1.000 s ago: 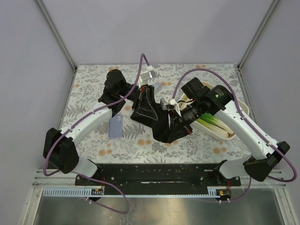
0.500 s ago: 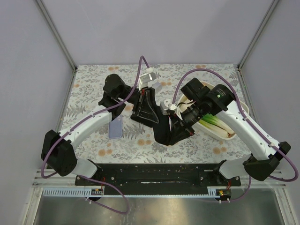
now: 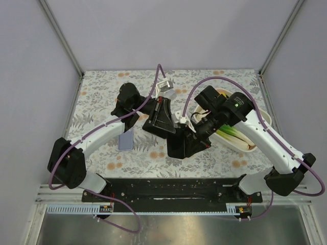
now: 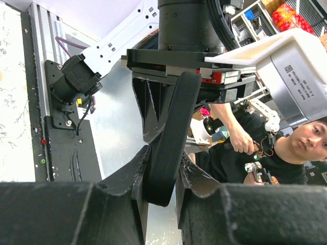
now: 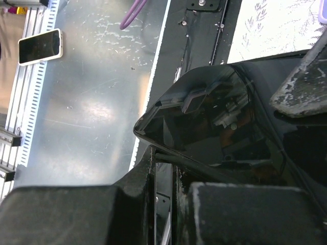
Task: Take the phone out of the phone case
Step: Remove the phone case from the phone.
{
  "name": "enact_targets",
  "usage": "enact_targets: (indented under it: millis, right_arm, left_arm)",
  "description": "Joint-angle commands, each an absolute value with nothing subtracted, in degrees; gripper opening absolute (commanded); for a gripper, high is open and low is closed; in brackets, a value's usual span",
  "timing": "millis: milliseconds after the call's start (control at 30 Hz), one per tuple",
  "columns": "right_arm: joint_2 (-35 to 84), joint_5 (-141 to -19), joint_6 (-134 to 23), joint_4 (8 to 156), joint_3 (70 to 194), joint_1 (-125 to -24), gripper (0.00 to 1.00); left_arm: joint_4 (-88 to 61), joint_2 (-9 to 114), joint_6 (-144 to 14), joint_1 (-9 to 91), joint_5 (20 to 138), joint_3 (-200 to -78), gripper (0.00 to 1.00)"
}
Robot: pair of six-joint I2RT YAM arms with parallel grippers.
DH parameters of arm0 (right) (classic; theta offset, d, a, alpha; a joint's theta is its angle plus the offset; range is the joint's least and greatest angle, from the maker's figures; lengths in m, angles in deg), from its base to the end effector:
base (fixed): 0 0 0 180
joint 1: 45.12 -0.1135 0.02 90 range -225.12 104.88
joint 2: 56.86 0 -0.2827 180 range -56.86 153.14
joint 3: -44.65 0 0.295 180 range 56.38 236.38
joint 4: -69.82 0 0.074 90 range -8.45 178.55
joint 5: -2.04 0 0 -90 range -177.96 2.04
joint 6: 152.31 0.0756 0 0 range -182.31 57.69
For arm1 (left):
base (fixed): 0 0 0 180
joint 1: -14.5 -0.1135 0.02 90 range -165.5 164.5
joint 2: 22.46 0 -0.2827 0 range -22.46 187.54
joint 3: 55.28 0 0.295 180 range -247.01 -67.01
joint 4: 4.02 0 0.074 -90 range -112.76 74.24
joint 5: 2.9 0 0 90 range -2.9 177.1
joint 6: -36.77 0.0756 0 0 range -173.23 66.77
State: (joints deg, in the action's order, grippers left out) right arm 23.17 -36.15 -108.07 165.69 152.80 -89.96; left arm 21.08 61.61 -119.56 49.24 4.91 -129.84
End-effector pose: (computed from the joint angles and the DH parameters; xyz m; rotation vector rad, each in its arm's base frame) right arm 0.1545 0.2374 0.4192 -1.9435 1.5876 1.2093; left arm 0.2555 -0.2684 0.3686 1.1394 1.7432 -2.1484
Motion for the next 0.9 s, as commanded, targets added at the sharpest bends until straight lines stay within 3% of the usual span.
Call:
enact_targets:
  millis: [0,600,867]
  right_arm:
    - [22.78,-29.59,-104.52,142.13,154.56,-94.16,0.0]
    - [14.69,-37.69,-74.63,107.85,136.81,-83.18,0.0]
    - [14.25,-37.77,-69.87,103.26,134.61,-81.07,0.0]
  left_arm:
    - [16.67,64.03,-116.7,50.1,27.33,-128.1,0.0]
    - [21.77,59.11,-120.47,44.47,30.32,-122.65,0.0]
    - [21.07,57.43,-119.51,42.45,31.46,-121.15,0.0]
